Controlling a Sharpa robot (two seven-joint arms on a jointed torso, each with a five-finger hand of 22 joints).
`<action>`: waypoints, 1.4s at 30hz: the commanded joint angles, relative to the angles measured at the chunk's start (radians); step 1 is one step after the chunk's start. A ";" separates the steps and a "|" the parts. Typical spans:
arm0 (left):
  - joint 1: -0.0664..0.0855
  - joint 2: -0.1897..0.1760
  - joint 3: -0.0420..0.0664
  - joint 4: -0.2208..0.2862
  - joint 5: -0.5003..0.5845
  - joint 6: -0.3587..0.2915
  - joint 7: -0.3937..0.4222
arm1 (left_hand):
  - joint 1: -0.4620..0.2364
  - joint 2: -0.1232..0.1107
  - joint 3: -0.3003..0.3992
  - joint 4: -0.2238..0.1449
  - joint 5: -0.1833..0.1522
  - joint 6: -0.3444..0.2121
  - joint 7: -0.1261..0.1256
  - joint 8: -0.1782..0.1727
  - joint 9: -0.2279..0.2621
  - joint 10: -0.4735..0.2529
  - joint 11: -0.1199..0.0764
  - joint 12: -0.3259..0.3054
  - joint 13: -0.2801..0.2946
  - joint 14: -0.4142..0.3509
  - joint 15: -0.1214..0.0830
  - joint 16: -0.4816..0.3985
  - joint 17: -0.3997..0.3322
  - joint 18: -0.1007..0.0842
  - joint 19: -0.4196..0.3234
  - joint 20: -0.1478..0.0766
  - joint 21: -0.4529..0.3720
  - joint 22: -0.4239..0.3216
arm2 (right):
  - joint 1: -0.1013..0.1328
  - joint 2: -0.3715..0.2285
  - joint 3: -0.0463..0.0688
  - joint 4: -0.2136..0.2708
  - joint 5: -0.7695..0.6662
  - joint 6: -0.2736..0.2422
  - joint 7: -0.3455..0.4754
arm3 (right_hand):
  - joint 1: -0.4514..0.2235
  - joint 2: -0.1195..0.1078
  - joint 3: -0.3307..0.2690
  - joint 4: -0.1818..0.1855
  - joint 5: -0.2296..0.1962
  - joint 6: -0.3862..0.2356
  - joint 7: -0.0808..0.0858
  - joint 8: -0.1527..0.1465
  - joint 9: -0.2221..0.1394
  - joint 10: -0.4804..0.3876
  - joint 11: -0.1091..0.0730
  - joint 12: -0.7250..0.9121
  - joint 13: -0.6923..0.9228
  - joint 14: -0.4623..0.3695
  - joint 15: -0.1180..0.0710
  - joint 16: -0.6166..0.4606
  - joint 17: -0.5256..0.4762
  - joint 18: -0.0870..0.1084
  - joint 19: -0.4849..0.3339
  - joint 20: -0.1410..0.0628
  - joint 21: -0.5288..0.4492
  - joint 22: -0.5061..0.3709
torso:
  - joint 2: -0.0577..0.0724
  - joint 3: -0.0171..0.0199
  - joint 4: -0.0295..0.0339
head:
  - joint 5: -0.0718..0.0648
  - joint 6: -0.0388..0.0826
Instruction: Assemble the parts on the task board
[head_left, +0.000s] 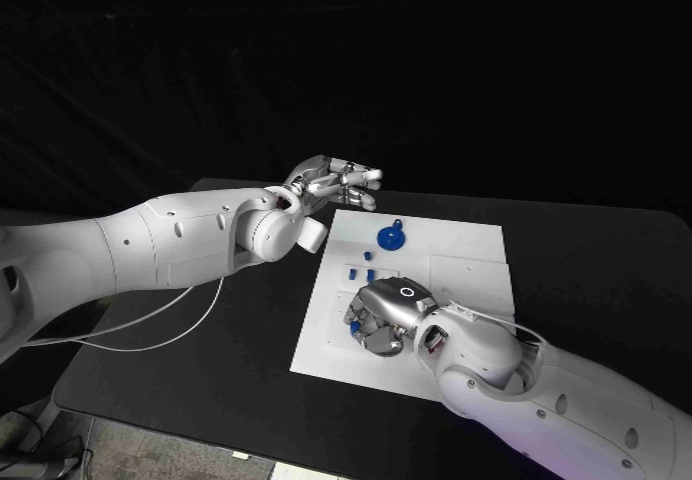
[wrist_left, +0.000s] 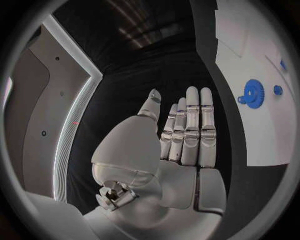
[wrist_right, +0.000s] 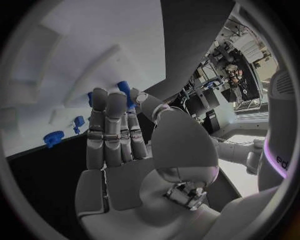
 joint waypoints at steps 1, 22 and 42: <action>0.000 0.003 0.001 0.001 -0.004 0.016 0.007 | 0.000 -0.003 -0.001 -0.003 0.004 -0.007 -0.001 -0.001 0.000 -0.007 -0.001 0.003 0.002 -0.004 0.000 -0.005 -0.002 -0.001 -0.007 0.003 0.003 -0.002 | -0.006 0.000 -0.006 -0.004 0.039 0.001 0.017 | -0.024 -0.016 -0.014 0.008 0.011 -0.024 0.004 -0.008 -0.003 -0.051 0.016 -0.003 -0.002 0.000 0.014 0.006 -0.003 -0.004 0.006 0.009 -0.011 -0.010 | 0.000 0.0010 -0.0003 | 0.000 -0.001; 0.000 0.002 0.001 -0.004 0.008 0.033 0.005 | -0.005 -0.001 -0.002 0.000 0.003 -0.007 -0.001 -0.001 0.000 -0.006 -0.001 0.003 0.002 -0.006 0.001 -0.005 -0.002 -0.001 -0.009 0.003 0.003 -0.004 | -0.006 -0.043 -0.005 0.035 0.093 -0.195 0.004 | 0.090 -0.120 -0.323 0.276 -0.099 -0.147 -0.018 -0.008 -0.006 -0.296 0.076 -0.003 -0.003 -0.025 0.057 -0.005 -0.078 0.010 0.060 0.055 -0.154 -0.185 | -0.001 0.0029 -0.0009 | -0.002 0.003; -0.014 -0.001 0.001 -0.026 0.005 0.030 0.009 | -0.010 -0.003 -0.002 -0.006 0.003 -0.063 0.008 0.023 -0.002 0.004 -0.001 0.004 0.002 -0.014 0.003 -0.013 -0.007 -0.003 -0.016 0.006 -0.001 -0.013 | 0.013 -0.295 0.151 0.129 0.528 -0.049 0.011 | -0.008 0.035 -0.395 0.395 -0.101 -0.009 -0.022 0.007 0.014 0.108 -0.028 0.070 0.043 -0.048 0.000 -0.042 -0.108 -0.050 0.044 0.008 -0.181 -0.235 | -0.023 0.0033 -0.0309 | -0.063 0.031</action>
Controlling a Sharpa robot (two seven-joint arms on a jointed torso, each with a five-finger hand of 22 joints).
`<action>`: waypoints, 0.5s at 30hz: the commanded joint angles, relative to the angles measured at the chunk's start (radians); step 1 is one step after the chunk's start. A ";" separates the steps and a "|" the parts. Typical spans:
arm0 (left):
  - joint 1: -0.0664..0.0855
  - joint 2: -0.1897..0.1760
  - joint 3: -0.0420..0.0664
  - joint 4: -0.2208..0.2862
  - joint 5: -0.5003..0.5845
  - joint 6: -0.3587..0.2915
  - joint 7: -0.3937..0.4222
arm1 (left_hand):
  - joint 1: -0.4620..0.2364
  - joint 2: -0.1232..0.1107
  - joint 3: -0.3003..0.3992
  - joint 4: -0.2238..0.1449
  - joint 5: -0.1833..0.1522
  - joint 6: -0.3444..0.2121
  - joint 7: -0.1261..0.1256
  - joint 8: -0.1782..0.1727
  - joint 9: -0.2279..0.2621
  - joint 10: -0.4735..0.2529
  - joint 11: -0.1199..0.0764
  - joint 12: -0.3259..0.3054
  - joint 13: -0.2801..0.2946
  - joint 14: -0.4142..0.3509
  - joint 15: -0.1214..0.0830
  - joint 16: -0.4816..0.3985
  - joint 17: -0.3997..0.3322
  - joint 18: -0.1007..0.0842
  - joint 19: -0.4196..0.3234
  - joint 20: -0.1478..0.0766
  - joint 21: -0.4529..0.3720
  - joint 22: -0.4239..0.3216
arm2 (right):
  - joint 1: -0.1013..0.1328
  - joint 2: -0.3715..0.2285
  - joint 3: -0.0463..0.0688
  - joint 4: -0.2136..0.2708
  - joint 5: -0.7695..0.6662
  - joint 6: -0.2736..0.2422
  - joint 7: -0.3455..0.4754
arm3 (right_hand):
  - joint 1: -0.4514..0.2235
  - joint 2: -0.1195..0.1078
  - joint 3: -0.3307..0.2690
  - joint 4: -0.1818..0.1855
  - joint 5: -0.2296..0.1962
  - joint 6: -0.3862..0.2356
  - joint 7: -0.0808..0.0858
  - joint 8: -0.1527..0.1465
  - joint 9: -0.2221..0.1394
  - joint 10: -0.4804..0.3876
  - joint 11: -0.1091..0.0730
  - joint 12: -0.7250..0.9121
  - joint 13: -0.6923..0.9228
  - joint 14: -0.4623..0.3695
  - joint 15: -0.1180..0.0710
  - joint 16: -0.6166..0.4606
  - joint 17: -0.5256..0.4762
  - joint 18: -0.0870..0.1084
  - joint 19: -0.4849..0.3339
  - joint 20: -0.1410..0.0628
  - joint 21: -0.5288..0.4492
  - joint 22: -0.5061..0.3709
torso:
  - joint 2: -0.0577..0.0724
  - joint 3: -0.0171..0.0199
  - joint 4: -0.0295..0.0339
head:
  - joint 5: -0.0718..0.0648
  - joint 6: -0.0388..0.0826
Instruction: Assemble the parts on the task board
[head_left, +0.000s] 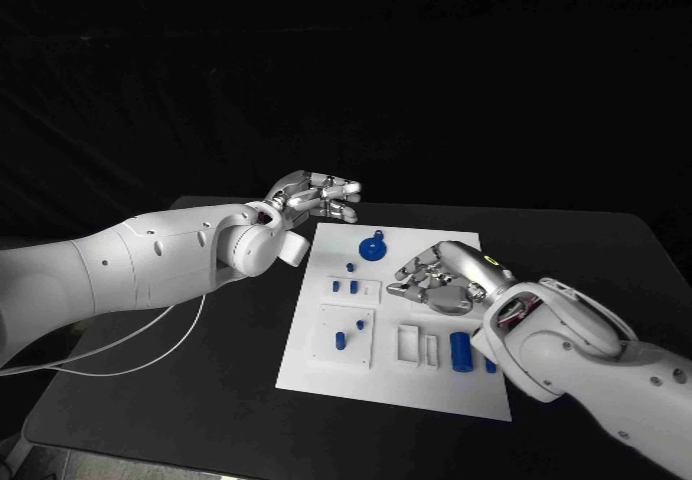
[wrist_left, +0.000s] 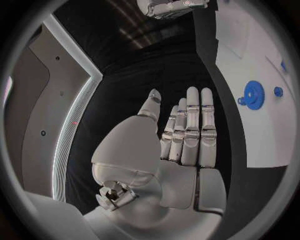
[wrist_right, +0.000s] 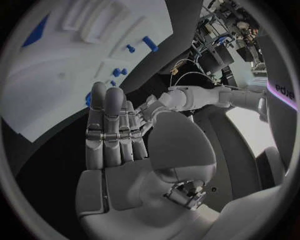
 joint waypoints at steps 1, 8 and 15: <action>-0.005 0.001 0.001 -0.004 -0.002 0.011 0.011 | -0.010 -0.003 0.000 -0.004 0.003 -0.003 0.003 0.007 -0.001 0.006 0.000 0.004 0.001 -0.006 -0.004 -0.002 -0.001 -0.003 -0.007 -0.003 0.000 -0.002 | 0.007 -0.044 0.010 0.001 0.177 0.152 -0.021 | -0.016 0.014 -0.019 -0.025 -0.002 0.035 -0.013 -0.004 0.009 0.054 -0.022 0.055 0.042 -0.011 -0.013 -0.013 -0.005 -0.033 -0.016 -0.014 -0.004 -0.012 | -0.014 0.0027 -0.0196 | -0.012 0.001; -0.019 0.012 0.001 -0.017 -0.004 0.009 0.011 | -0.012 -0.002 -0.003 -0.005 0.001 -0.057 -0.010 0.020 0.001 0.012 -0.005 0.001 0.000 -0.004 -0.007 -0.003 -0.003 -0.008 -0.006 -0.007 -0.001 -0.005 | 0.014 -0.143 0.020 -0.005 0.302 0.304 -0.096 | -0.069 0.059 0.019 -0.079 0.001 0.074 -0.040 -0.016 0.069 -0.041 -0.055 0.486 0.480 0.009 -0.056 0.145 0.158 -0.074 0.042 -0.068 0.062 0.036 | -0.028 0.0089 -0.0316 | -0.032 -0.001; -0.034 0.020 0.000 -0.032 -0.023 0.003 0.006 | -0.018 -0.003 -0.005 -0.002 0.002 -0.046 -0.013 0.039 -0.001 0.014 -0.006 0.004 0.001 -0.005 -0.006 -0.004 -0.003 -0.007 -0.007 -0.005 -0.002 -0.008 | 0.027 -0.200 0.022 -0.017 0.370 0.431 -0.240 | -0.112 0.021 0.109 -0.085 -0.002 0.041 -0.036 -0.017 0.131 -0.124 -0.064 0.619 0.695 -0.002 -0.047 0.234 0.335 -0.062 0.012 -0.062 0.104 0.124 | -0.049 0.0096 -0.0453 | -0.050 -0.016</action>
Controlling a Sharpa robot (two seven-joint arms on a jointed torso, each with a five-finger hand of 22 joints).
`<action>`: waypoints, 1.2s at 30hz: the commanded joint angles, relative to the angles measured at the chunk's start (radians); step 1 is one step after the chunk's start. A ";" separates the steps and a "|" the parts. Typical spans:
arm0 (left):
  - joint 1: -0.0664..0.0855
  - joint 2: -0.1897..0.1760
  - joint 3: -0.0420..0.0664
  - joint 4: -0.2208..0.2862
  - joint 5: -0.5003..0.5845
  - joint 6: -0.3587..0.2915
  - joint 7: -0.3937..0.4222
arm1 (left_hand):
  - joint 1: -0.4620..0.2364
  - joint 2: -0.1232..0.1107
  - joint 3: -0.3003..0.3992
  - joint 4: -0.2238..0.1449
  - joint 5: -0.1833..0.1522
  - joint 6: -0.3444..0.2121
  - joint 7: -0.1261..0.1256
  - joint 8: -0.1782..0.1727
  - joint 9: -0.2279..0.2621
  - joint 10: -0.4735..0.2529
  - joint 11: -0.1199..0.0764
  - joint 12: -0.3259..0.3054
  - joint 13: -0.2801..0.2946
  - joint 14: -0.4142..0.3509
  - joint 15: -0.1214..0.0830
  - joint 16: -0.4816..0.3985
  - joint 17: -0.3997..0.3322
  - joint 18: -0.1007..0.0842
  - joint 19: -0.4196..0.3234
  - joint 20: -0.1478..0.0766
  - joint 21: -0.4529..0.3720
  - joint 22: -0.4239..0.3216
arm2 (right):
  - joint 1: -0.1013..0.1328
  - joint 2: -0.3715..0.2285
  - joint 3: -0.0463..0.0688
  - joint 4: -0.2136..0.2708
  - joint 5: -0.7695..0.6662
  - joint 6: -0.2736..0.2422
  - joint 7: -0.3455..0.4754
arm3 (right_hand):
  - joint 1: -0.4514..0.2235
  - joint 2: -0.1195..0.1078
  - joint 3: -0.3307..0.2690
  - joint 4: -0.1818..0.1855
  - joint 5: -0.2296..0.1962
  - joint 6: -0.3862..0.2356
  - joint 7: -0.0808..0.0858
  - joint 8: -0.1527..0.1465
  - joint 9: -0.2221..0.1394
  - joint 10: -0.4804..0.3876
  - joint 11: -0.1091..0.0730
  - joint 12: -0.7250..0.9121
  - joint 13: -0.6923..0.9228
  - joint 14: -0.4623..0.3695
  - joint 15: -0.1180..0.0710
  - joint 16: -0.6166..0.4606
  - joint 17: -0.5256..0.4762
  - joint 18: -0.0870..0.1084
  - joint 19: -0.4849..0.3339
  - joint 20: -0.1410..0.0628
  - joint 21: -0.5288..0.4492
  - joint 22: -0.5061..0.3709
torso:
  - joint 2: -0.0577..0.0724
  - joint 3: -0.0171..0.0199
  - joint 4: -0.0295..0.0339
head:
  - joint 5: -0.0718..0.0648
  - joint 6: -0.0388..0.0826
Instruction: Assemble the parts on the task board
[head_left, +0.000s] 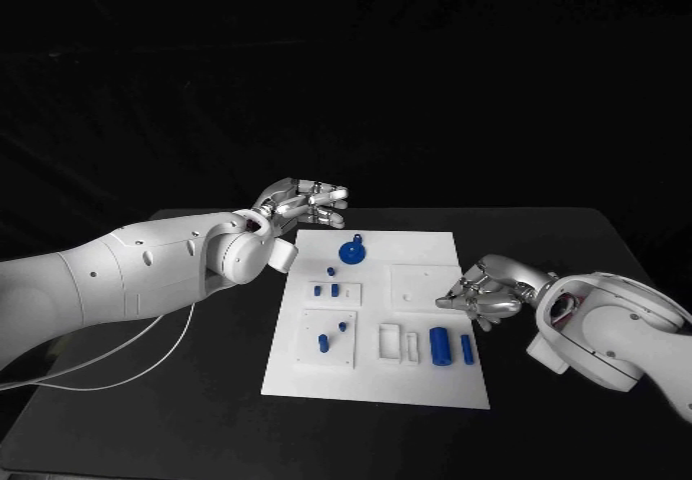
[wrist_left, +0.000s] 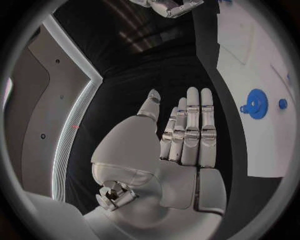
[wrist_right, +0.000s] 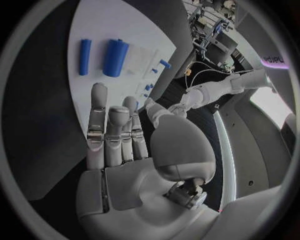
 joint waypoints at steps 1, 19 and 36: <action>-0.005 0.004 0.001 -0.004 -0.030 -0.007 0.005 | -0.013 0.004 -0.006 -0.002 0.003 0.018 -0.002 0.010 0.000 0.017 -0.002 0.006 0.002 0.000 -0.003 -0.003 -0.001 -0.007 -0.003 -0.002 -0.001 -0.001 | 0.008 -0.014 0.001 -0.009 0.084 0.163 -0.152 | -0.038 -0.014 0.007 0.011 -0.002 -0.026 0.009 0.005 0.006 -0.001 0.002 -0.003 0.020 0.006 0.004 0.003 0.025 0.017 -0.006 0.005 0.008 0.016 | -0.018 -0.0003 -0.0112 | -0.011 -0.008; -0.023 0.016 0.001 0.012 -0.062 -0.089 0.024 | -0.026 0.000 -0.005 0.002 0.008 0.072 0.003 -0.009 -0.001 0.033 -0.003 0.002 0.001 0.017 -0.007 -0.009 -0.004 -0.004 0.011 -0.005 0.003 -0.010 | 0.046 0.040 -0.038 -0.079 0.234 0.224 -0.368 | -0.114 -0.049 0.053 0.011 -0.002 -0.055 0.014 0.000 0.035 0.065 0.002 0.141 0.279 0.040 0.005 0.130 0.192 0.029 0.019 0.007 0.241 0.168 | -0.041 -0.0198 -0.0082 | -0.049 -0.040; -0.024 0.035 0.001 0.011 -0.035 -0.079 0.013 | -0.029 0.000 -0.004 0.008 0.007 0.058 0.007 -0.011 -0.001 0.032 -0.002 0.003 0.001 0.021 -0.007 -0.011 -0.004 -0.004 0.014 -0.006 0.003 -0.015 | 0.061 0.117 -0.099 -0.107 0.164 0.211 -0.366 | -0.136 -0.042 -0.019 0.029 -0.002 -0.109 0.025 0.001 0.054 0.102 0.008 0.197 0.405 0.047 0.009 0.166 0.228 0.032 0.029 0.010 0.413 0.198 | -0.041 -0.0294 0.0016 | -0.056 -0.052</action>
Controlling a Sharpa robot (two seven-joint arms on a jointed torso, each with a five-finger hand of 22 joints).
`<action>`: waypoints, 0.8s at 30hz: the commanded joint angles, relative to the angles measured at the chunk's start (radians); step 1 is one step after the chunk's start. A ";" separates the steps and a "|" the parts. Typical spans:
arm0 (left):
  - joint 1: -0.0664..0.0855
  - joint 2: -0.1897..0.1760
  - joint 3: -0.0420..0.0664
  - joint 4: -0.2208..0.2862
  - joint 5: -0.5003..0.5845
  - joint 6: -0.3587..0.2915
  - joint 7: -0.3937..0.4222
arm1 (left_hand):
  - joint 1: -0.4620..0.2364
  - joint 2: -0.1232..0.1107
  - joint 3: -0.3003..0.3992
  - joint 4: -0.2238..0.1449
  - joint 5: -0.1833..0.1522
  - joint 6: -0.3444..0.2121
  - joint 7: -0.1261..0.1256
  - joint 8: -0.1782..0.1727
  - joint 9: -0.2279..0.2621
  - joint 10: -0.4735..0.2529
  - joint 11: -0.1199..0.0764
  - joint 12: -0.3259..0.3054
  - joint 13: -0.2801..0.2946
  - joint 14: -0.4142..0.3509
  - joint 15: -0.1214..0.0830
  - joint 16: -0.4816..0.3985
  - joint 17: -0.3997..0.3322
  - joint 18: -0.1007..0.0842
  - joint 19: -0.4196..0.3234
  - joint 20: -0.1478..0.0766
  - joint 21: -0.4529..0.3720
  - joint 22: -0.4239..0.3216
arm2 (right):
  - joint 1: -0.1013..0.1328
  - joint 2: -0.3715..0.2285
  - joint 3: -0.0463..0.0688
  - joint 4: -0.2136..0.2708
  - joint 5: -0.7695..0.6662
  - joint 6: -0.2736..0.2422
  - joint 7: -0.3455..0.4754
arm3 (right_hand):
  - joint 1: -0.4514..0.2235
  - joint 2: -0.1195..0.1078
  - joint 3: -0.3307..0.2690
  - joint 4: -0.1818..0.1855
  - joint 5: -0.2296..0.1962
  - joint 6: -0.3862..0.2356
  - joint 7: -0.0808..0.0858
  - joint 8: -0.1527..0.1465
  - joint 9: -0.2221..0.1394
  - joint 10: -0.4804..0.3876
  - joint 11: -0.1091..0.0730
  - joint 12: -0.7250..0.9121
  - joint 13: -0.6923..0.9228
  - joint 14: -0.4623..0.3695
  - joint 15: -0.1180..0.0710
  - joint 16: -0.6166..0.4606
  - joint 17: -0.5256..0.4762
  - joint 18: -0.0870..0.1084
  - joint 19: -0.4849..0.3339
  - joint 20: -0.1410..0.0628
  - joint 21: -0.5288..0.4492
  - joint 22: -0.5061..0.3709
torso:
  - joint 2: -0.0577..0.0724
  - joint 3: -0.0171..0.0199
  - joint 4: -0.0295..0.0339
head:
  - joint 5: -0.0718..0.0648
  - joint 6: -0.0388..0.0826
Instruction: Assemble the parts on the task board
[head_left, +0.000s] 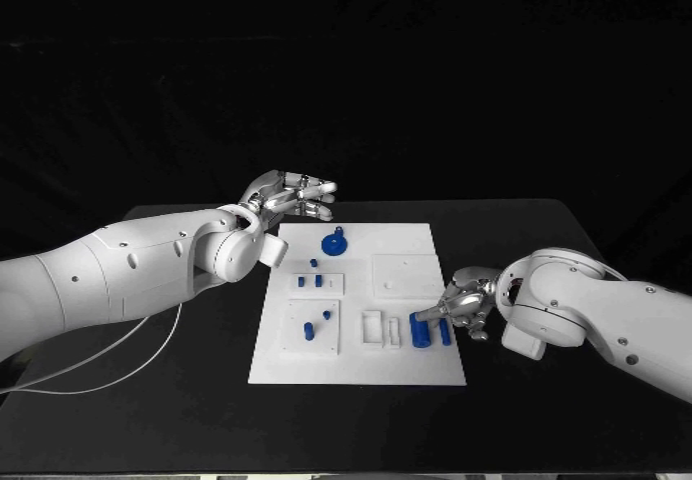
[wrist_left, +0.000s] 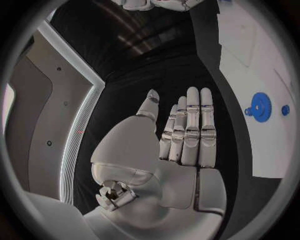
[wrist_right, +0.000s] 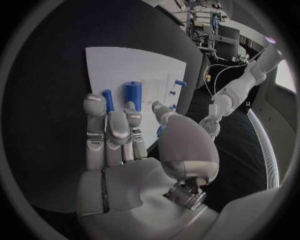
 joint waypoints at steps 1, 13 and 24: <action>-0.001 0.003 0.001 0.003 0.019 -0.002 0.007 | -0.011 0.000 -0.002 0.006 0.004 -0.008 0.000 -0.004 -0.001 -0.007 0.001 -0.001 0.001 0.007 0.000 -0.006 -0.001 -0.004 0.007 0.002 0.003 -0.002 | 0.000 0.013 -0.013 -0.011 -0.054 0.020 -0.012 | 0.004 0.016 -0.040 -0.001 -0.002 -0.005 0.000 -0.003 0.003 0.007 -0.001 -0.007 0.006 0.008 0.001 0.005 0.001 0.016 -0.008 0.003 0.007 0.075 | 0.002 -0.0009 0.0015 | 0.000 -0.002; -0.001 0.004 0.001 0.010 0.030 0.008 0.006 | -0.008 0.003 0.001 0.006 0.009 -0.010 0.001 -0.002 -0.001 -0.008 0.001 -0.002 0.001 0.007 0.000 -0.007 -0.001 -0.004 0.008 0.001 0.003 -0.004 | 0.000 0.057 -0.063 -0.045 -0.092 0.034 -0.034 | 0.013 0.002 -0.056 0.020 -0.002 -0.018 0.004 -0.003 -0.001 0.003 0.003 -0.026 0.016 0.007 0.004 -0.002 0.000 0.019 -0.014 0.005 0.001 0.071 | 0.006 -0.0013 0.0067 | 0.002 -0.011; 0.000 0.006 0.001 0.012 0.032 0.023 -0.005 | -0.009 0.003 0.001 0.009 0.008 -0.013 0.001 -0.001 -0.001 -0.010 0.002 -0.002 0.001 0.006 0.001 -0.008 -0.001 -0.004 0.007 0.002 0.003 -0.006 | 0.000 0.107 -0.069 -0.049 -0.138 -0.045 -0.033 | 0.028 -0.020 -0.046 0.030 -0.002 -0.017 0.003 -0.003 -0.003 0.005 0.002 -0.029 0.023 0.007 0.004 -0.003 0.002 0.019 -0.012 0.005 0.001 0.071 | 0.007 0.0002 0.0097 | 0.002 -0.014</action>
